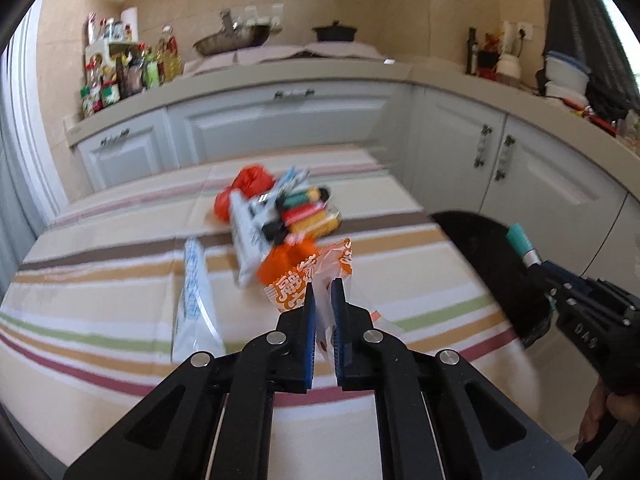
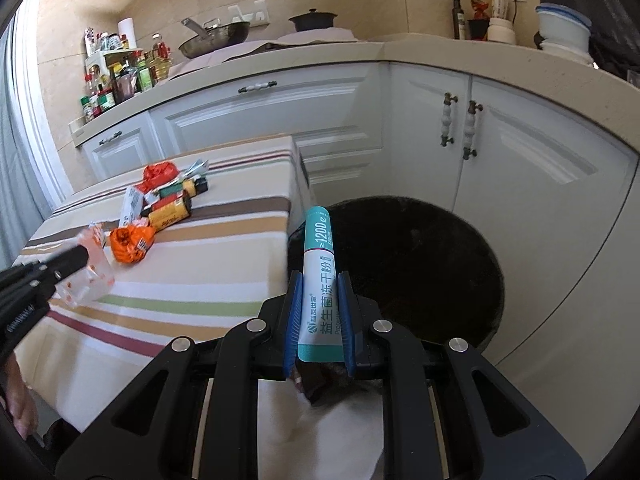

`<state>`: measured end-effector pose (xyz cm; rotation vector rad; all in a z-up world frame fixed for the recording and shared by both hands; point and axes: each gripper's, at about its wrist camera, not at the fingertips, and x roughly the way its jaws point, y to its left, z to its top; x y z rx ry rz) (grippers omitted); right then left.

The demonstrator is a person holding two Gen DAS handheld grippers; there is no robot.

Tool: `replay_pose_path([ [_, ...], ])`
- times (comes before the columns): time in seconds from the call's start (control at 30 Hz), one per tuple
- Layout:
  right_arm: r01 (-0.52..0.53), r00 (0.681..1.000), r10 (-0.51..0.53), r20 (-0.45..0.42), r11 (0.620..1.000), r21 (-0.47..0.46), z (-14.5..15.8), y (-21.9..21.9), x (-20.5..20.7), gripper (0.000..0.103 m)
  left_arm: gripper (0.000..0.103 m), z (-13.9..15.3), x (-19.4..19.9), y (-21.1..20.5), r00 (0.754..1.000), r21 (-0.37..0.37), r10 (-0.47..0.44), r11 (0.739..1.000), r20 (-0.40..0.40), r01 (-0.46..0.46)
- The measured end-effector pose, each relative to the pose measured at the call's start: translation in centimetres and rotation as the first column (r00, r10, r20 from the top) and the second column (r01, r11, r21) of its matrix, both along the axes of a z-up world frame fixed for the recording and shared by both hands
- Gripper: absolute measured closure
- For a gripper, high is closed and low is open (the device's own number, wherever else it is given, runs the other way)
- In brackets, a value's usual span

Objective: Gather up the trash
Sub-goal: 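Move both items over the bin and open both grippers to drop them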

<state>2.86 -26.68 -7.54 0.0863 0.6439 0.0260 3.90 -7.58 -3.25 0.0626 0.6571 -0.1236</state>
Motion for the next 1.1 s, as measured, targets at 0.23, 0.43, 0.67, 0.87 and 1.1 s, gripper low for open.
replay_pose_path([
  [0.23,0.052,0.998,-0.052,0.033,0.998,-0.020,1.2,-1.5,0.3,0.086,0.095,1.3,1.7,-2.4,0.998,-0.010,-0.045,0.999,0.051,0.046],
  [0.43,0.103,0.993,-0.100,0.065,0.994,-0.044,2.2,-2.9,0.9,0.086,0.095,1.5,3.3,-4.9,0.993,-0.010,-0.103,0.995,0.059,0.104],
  [0.67,0.156,0.985,-0.151,0.089,0.986,-0.057,3.0,-5.1,2.3,0.086,0.095,1.8,4.8,-7.7,0.984,-0.010,-0.156,0.988,0.084,0.157],
  [0.87,0.190,0.979,-0.185,0.091,0.980,-0.055,2.9,-6.7,3.6,0.085,0.095,1.2,6.3,-10.0,0.977,0.000,-0.200,0.980,0.071,0.201],
  [1.1,0.213,0.975,-0.208,0.082,0.976,-0.050,2.4,-8.0,5.1,0.085,0.095,0.4,8.2,-12.2,0.971,0.012,-0.231,0.973,0.056,0.231],
])
